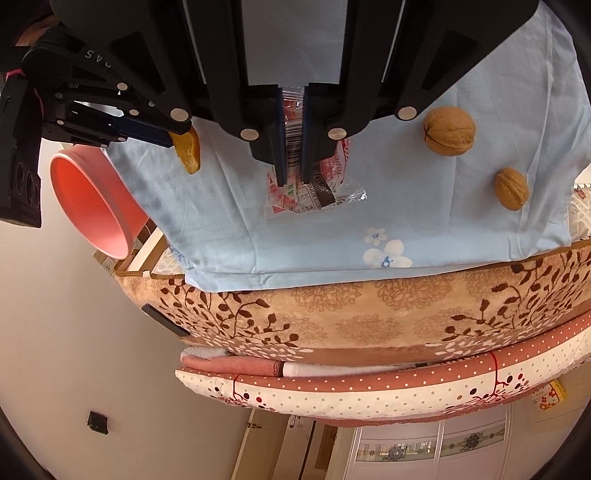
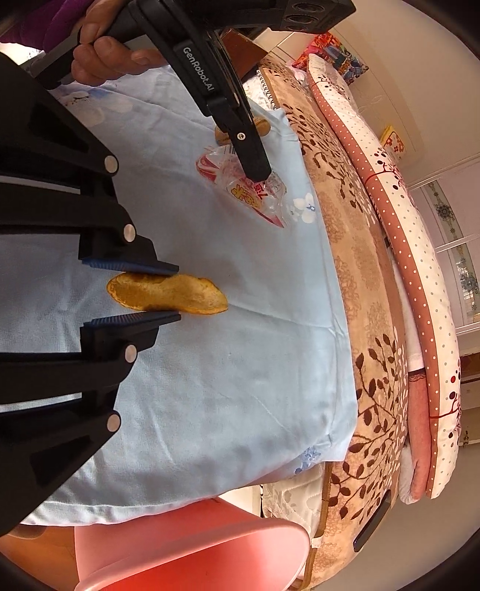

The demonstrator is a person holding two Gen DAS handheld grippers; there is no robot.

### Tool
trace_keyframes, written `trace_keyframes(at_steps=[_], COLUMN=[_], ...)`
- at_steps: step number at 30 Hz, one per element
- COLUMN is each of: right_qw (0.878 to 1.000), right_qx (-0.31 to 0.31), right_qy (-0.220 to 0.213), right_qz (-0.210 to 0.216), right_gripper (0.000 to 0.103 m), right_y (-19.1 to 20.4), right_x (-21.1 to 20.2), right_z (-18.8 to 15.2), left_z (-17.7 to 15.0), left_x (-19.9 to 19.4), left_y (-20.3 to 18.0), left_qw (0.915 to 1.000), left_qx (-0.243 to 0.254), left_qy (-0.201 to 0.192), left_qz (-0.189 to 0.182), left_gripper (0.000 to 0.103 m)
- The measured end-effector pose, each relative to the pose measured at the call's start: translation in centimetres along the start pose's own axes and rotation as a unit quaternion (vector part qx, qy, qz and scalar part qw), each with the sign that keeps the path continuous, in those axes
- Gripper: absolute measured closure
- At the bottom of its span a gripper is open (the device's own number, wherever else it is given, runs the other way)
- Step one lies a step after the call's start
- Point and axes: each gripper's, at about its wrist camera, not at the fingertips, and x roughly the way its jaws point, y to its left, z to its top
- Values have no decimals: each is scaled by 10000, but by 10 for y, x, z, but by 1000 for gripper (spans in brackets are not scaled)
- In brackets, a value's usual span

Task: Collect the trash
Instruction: 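Close the right tool on the yellow peel while the left tool holds the wrapper, then carry the candy wrapper and yellow peel in both tools over the pink bucket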

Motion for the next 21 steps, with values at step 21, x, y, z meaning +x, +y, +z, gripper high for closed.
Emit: trace_keyframes(at_steps=[21], right_qw=[9958], right_qx=[-1], right_qy=[-863], right_qz=[-305], right_gripper=[84], right_y=[-20], right_x=[-72], right_z=[-8], left_z=[-12], left_x=[-40], left_y=[-66], left_qw=[9981], left_qx=[-217], left_qy=[-520], left_qz=[-249], left_gripper=[96])
